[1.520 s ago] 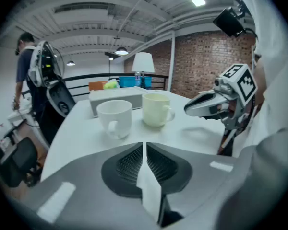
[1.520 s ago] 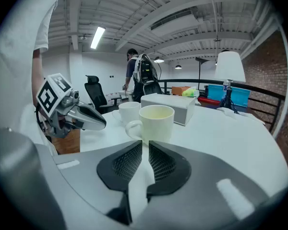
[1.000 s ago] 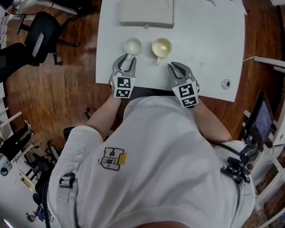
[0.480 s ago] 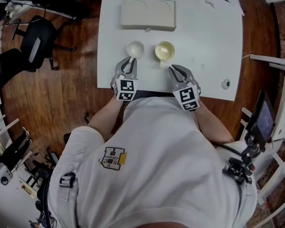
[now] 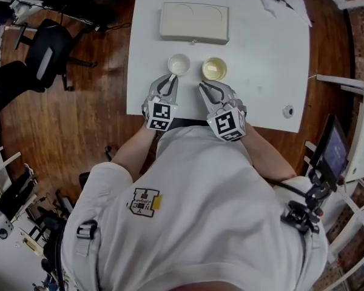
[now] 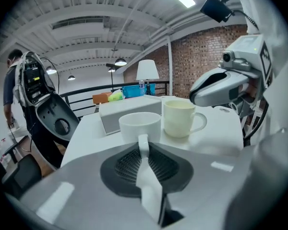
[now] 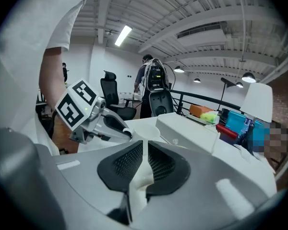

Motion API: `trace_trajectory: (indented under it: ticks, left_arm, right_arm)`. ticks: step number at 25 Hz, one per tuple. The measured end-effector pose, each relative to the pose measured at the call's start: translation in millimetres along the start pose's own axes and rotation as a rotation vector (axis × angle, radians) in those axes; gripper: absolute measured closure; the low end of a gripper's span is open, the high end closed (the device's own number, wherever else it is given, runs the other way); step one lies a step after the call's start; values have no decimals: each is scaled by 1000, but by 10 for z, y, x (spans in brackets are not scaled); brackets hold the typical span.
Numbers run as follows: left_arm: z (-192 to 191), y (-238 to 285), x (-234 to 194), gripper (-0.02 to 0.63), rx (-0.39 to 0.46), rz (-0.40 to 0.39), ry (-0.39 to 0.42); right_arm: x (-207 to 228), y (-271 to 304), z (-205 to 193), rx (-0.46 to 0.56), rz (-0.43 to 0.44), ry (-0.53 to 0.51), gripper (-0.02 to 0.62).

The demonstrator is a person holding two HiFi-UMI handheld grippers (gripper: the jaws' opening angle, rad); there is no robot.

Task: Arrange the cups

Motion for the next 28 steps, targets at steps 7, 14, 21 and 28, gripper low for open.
trace_trajectory:
  ticks: [7,14,21,28]
  left_arm:
    - [55,-93,-25,569,52,-26,18]
    - [257,-176,-131,569,129,-17,7]
    - [976,-194,-266,568,302,-21,35]
    - [1538,98,-335,568,394,-23,33]
  right_arm:
    - [-110,568,170,-124,-3,66,547]
    - [-165,625,260,-125,-14,2,548]
    - [128,521,706,-34,-92,-71,557]
    - [720,479,940,-24,-164,-106,568]
Point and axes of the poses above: the fingertips, and each gripper's own axes: y forward along the fingers, x to its right, z out of its top, the point moved 1 cm from there along -y, backward along the fingers, and after that the axes turned 1 degree about y, right-handed, at the moved point
